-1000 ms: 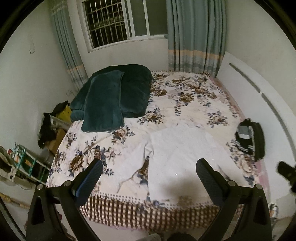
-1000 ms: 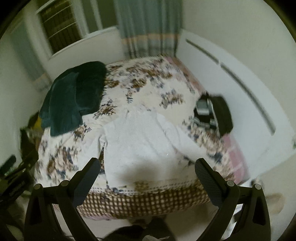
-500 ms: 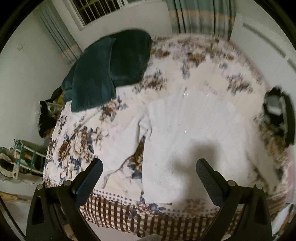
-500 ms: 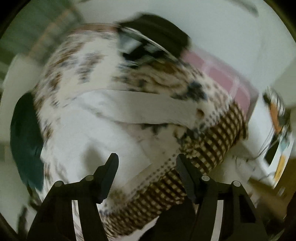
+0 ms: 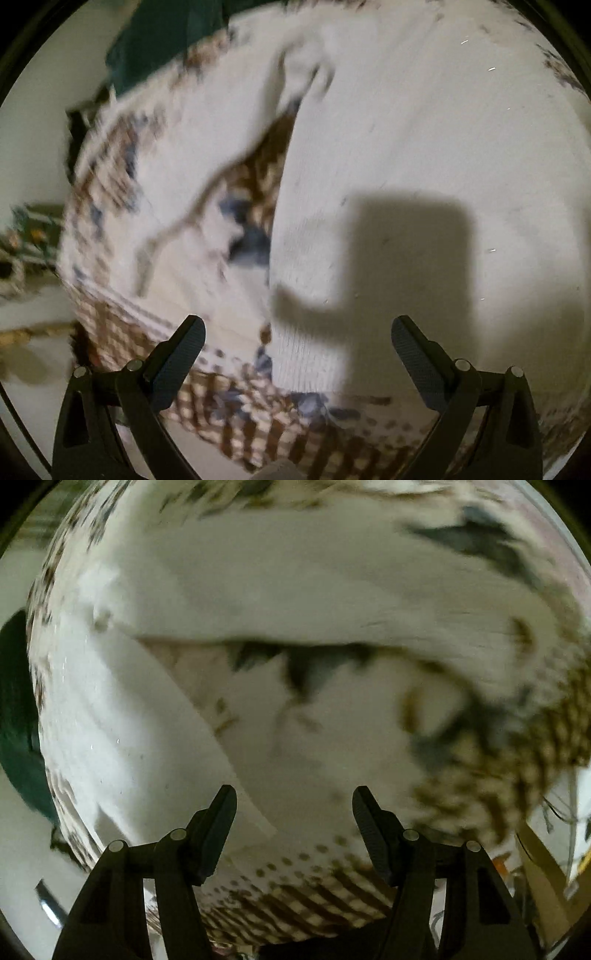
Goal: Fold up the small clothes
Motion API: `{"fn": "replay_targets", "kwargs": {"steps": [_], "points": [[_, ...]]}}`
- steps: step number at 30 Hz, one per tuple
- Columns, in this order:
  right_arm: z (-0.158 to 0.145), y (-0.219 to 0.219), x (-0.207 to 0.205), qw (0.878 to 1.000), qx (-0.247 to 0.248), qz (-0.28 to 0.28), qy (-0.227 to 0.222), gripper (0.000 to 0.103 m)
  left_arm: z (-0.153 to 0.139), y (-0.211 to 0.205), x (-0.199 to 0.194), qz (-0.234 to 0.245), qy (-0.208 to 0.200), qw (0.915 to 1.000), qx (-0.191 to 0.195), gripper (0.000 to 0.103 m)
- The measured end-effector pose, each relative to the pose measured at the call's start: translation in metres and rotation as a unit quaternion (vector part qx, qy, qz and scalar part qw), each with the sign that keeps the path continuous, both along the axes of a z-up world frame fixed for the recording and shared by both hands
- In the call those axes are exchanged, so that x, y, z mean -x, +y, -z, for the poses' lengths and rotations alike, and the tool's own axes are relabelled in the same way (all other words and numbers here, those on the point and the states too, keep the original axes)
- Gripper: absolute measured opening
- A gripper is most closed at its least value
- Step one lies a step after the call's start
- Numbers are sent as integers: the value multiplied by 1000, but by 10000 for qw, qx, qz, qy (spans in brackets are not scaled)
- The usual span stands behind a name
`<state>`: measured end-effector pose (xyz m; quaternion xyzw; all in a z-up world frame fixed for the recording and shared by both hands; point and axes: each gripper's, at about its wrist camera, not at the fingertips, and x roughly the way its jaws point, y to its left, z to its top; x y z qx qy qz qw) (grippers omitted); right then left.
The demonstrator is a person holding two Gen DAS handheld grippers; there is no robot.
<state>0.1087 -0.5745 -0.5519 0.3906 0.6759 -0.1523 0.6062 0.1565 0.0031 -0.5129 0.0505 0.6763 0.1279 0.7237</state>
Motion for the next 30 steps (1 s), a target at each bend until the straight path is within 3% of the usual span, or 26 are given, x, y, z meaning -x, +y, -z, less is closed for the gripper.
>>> {"fn": "replay_targets", "kwargs": {"steps": [6,9,10,11,12,13,14,16,19,24,27,30], "points": [[53,53,-23,9992,-124,-380,83,68,52,39,12,-633,93,9933,964,101],[68,71,-25,9987,4,-491,130,70,65,41,20,-671,22,9891,1308,77],[69,75,-25,9986,38,-510,128,70,63,39,22,-596,-75,9891,1344,61],[69,80,-26,9985,60,-526,110,69,61,37,25,-527,-171,9895,1331,36],[70,86,-24,9984,85,-553,52,66,56,36,28,-453,-266,9902,1292,27],[70,90,-23,9984,94,-564,18,52,51,36,31,-434,-321,9900,1300,13],[69,93,-20,9984,69,-569,0,30,46,38,35,-457,-398,9874,1462,10],[70,105,-15,9983,102,-579,48,13,34,44,42,-483,-496,9857,1536,9],[55,121,-9,9969,327,-709,110,10,17,55,52,-399,-601,9852,1552,9],[35,141,9,9947,516,-882,149,9,4,72,66,-115,-577,9857,1578,9],[58,155,9,9933,440,-996,396,10,17,70,70,44,-386,9884,1470,13],[76,160,-4,9955,175,-824,431,20,15,60,71,160,-326,9929,1131,18]]}}
